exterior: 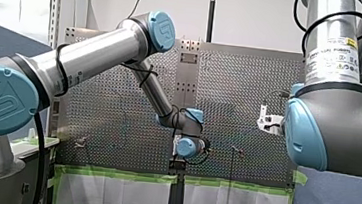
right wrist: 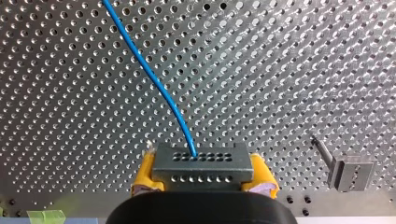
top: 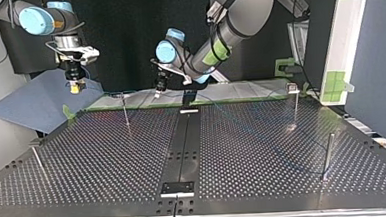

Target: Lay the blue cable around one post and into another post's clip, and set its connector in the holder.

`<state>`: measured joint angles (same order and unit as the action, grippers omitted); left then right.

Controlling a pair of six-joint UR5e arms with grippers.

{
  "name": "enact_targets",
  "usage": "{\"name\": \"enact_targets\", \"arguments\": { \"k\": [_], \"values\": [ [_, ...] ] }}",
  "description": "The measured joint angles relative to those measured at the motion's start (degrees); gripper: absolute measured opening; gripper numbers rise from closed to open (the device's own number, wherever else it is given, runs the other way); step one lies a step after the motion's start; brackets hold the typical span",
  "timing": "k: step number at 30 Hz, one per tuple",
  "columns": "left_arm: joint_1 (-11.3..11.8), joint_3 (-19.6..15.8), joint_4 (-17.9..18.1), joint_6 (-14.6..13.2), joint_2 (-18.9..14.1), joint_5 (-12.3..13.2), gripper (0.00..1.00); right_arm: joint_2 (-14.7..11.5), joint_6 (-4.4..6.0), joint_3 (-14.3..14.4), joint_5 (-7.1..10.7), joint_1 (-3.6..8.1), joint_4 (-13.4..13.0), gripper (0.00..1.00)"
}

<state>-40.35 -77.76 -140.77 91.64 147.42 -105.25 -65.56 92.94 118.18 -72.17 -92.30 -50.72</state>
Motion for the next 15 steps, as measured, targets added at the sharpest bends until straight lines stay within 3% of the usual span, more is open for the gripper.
{"name": "enact_targets", "arguments": {
  "k": [1,15],
  "values": [
    [0.00,0.00,-0.06,0.03,0.00,0.01,0.25,0.00,0.00,0.00,0.00,0.00,0.00,0.00],
    [0.24,0.00,-0.63,0.70,0.00,0.09,0.08,-0.06,0.04,0.00,0.00,0.02,0.00,0.00]
  ]
}}
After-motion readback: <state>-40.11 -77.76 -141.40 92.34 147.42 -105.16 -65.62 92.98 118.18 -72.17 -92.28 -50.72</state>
